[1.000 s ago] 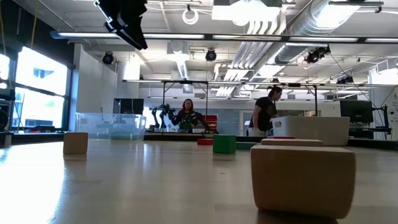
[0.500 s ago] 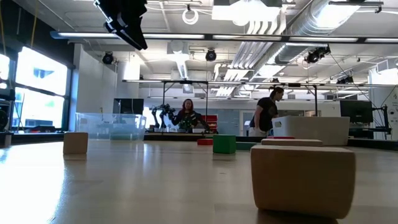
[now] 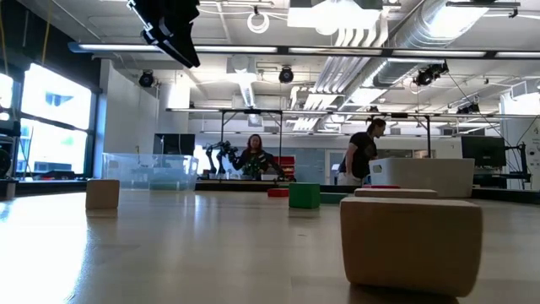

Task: Sort & place blocks by color
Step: Put the brown block into the white bin, then put the red block into the gray bin

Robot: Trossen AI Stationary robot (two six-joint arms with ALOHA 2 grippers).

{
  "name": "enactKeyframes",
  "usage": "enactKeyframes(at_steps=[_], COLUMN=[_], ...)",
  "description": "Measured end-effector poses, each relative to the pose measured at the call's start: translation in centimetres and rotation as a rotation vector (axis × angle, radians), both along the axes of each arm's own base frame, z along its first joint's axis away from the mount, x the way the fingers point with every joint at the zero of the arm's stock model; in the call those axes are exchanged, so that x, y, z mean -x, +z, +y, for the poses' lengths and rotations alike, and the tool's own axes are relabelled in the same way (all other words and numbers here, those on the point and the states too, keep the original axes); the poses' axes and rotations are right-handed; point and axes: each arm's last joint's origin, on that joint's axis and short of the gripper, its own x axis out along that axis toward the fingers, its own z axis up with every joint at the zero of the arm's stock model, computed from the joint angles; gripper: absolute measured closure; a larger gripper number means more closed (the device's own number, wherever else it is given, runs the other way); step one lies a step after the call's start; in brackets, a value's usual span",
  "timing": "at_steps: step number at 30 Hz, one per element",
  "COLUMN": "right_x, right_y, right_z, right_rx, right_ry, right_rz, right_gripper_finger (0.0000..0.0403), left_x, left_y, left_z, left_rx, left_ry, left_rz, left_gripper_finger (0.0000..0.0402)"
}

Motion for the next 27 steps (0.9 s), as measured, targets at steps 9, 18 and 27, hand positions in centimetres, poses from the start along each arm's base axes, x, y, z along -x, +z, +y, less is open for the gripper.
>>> enactKeyframes(at_steps=[9, 18, 27], right_x=[-0.1, -1.1, -3.3], right_y=[1.8, 5.9, 9.3], right_z=[0.0, -0.5, -2.3], right_rx=[-0.053, -0.048, 0.088], right_ry=[0.005, -0.074, -0.188], right_rz=[-0.042, -0.215, -0.426], right_gripper_finger=[0.0205, 0.0202, 0.0202], left_x=[0.0, 0.0, 0.0], left_y=[0.0, 0.0, 0.0], left_z=[0.0, 0.0, 0.0], left_rx=[0.000, -0.001, -0.017], left_ry=[0.000, 0.001, -0.019], left_rz=[0.000, 0.000, 0.020], left_gripper_finger=[0.0232, 0.0232, 0.0232])
